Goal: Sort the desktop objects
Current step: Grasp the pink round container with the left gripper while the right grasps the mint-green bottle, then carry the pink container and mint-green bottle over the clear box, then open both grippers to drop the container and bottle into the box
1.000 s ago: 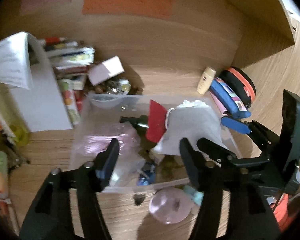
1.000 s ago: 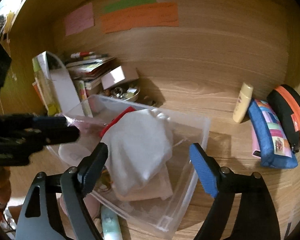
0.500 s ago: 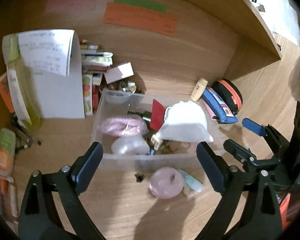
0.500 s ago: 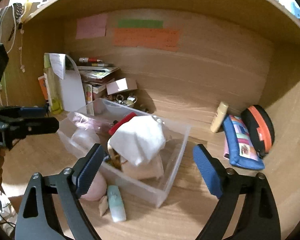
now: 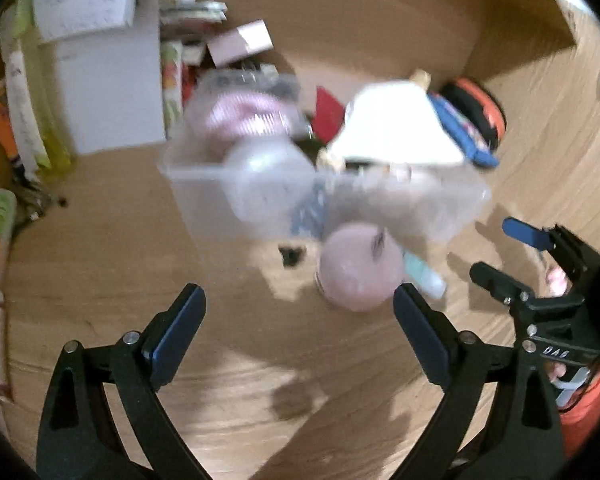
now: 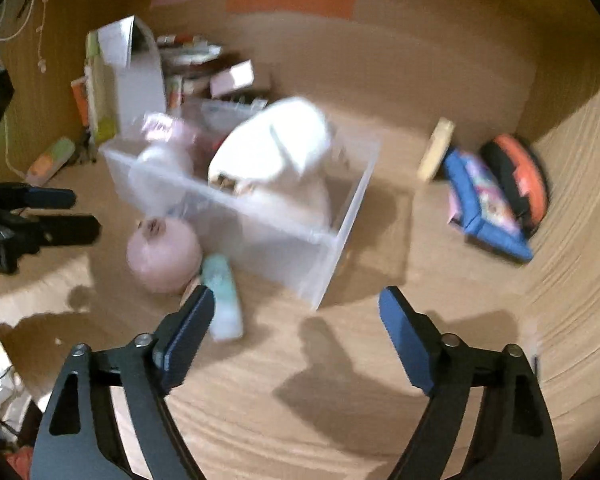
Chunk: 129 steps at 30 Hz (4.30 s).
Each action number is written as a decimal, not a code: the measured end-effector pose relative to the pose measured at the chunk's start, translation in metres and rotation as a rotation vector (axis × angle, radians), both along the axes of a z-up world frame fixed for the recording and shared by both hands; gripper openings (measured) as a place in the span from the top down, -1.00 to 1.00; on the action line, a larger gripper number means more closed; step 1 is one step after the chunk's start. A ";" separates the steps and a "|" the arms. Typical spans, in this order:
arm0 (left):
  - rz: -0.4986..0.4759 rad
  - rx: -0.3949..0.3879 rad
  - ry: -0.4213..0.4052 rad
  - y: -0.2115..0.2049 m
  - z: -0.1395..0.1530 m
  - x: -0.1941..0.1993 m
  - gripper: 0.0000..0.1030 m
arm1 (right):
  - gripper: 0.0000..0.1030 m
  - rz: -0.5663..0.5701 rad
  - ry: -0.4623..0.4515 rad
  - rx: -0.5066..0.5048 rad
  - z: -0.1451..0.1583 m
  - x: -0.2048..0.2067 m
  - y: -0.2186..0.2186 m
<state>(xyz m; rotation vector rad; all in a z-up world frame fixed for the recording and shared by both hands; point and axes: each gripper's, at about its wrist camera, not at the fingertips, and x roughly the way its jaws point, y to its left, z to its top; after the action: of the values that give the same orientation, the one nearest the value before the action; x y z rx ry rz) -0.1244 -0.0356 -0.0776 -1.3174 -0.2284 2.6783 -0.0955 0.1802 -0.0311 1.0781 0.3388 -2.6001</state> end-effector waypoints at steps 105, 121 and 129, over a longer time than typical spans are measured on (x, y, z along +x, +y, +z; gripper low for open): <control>0.077 -0.015 0.269 0.006 0.079 -0.060 -0.24 | 0.55 0.049 0.104 -0.350 0.070 -0.081 0.040; 0.016 -0.091 0.205 0.030 0.052 -0.089 -0.24 | -0.03 0.123 0.190 -0.131 0.050 -0.070 -0.009; 0.025 -0.094 0.239 0.024 0.065 -0.080 -0.54 | -0.46 0.104 0.251 -0.085 0.059 -0.051 -0.009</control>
<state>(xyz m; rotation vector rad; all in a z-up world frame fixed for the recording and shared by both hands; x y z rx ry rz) -0.2044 -0.0113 -0.0131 -1.0096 -0.0919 2.8662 -0.1465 0.1710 0.0278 0.6879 0.3278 -2.6322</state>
